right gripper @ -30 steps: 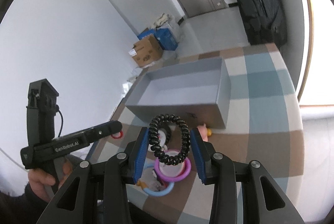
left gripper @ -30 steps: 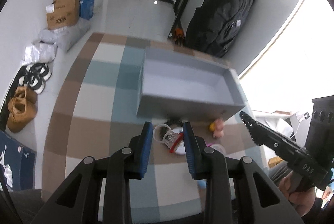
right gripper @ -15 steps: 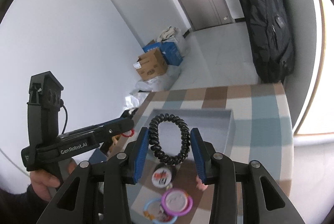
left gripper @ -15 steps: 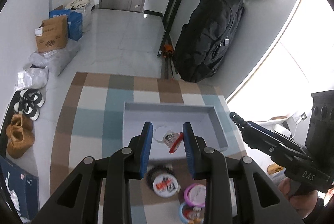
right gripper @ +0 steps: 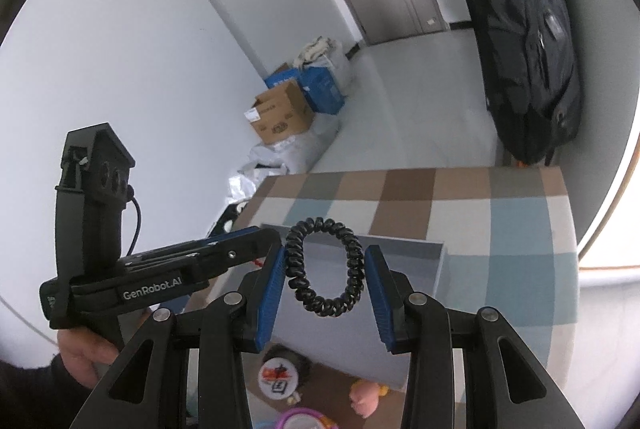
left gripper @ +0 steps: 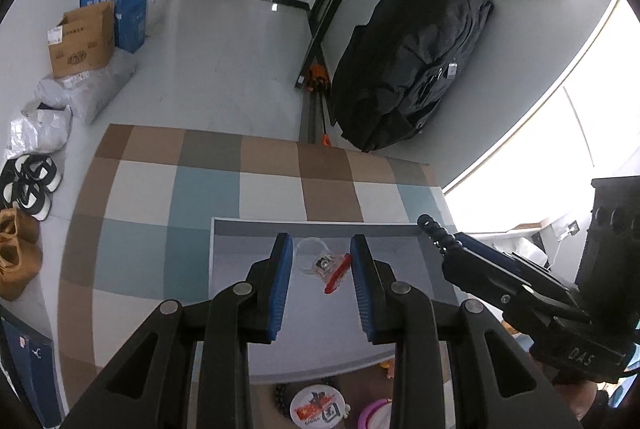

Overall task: Organize jewelry
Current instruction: 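Carry the black coiled bracelet into the grey box while the left gripper carries the red item there, then open both grippers over the box and withdraw them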

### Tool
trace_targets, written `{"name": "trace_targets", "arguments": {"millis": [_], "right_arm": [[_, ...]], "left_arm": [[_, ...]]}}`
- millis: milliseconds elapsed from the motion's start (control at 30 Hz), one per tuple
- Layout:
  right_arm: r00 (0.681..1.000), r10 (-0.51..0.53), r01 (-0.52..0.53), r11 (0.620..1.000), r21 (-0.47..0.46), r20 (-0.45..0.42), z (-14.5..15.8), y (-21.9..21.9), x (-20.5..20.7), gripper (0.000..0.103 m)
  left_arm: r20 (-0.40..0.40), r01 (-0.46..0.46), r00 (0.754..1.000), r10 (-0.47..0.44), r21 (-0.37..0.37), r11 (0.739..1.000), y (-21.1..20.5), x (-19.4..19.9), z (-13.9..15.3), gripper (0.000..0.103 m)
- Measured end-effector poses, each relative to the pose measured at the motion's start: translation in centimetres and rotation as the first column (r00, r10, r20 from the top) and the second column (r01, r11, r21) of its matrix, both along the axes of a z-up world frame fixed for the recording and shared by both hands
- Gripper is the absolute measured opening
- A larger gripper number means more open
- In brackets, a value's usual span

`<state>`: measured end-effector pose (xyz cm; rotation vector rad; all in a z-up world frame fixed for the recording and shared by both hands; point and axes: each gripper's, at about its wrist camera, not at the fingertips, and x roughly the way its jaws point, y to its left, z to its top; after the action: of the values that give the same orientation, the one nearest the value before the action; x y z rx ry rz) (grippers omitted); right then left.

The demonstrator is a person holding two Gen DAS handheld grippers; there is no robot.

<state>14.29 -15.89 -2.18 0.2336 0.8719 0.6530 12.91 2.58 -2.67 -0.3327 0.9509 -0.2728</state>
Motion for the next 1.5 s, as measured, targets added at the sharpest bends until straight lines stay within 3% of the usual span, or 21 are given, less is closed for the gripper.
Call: {"name": "trace_targets", "arguments": {"millis": [367,567,600,633,667,700,800,1000,1133,1500], "right_arm": [[0.999,-0.001,0.000,1.000,-0.017,-0.047,-1.6,0.4,1.3,0.039],[0.999,-0.007,0.005,0.999,-0.046,-0.045,-1.7,0.4,1.0,0.049],[0.999,-0.008,0.007,0.999,-0.051,-0.033,-1.5,0.4,0.9,0.053],[1.000,-0.013,0.012,0.998,-0.057,-0.019,-1.3,0.3,0.7,0.067],[1.000,-0.021,0.020,0.998,-0.059,-0.004,-1.0,0.1,0.5,0.078],[1.000,-0.020,0.020,0.998,-0.051,0.003,-0.8,0.0,0.3,0.083],[1.000,-0.017,0.018,0.999,-0.039,0.013,-0.5,-0.5,-0.1,0.084],[0.998,-0.052,0.053,0.998,-0.027,0.034,0.3,-1.6,-0.8,0.095],[0.993,-0.057,0.061,0.998,-0.033,0.100,1.5,-1.6,-1.8,0.103],[0.985,-0.083,0.092,0.994,-0.055,0.154,2.7,-2.4,-4.6,0.103]], "left_arm": [[-0.050,0.001,0.999,-0.002,-0.020,1.000,-0.2,1.3,-1.2,0.024],[-0.061,0.000,0.998,-0.002,-0.032,0.999,-0.2,1.6,-1.2,0.026],[-0.067,0.001,0.998,-0.003,-0.037,0.999,-0.2,1.7,-1.3,0.029],[-0.072,-0.001,0.997,-0.002,-0.039,0.999,-0.1,1.7,-1.3,0.032],[-0.072,-0.004,0.997,0.001,-0.044,0.999,0.0,1.7,-1.3,0.041],[-0.063,-0.010,0.998,0.006,-0.057,0.998,0.2,1.6,-1.2,0.052],[-0.038,-0.021,0.999,0.017,-0.096,0.995,0.8,1.2,-0.9,0.063],[-0.013,-0.017,1.000,0.016,-0.087,0.996,0.8,0.6,-0.2,0.064],[0.021,-0.032,0.999,0.033,-0.049,0.998,1.0,-0.5,0.6,0.064],[0.073,-0.082,0.994,0.078,0.045,0.996,1.5,-4.3,1.5,0.064]]}}
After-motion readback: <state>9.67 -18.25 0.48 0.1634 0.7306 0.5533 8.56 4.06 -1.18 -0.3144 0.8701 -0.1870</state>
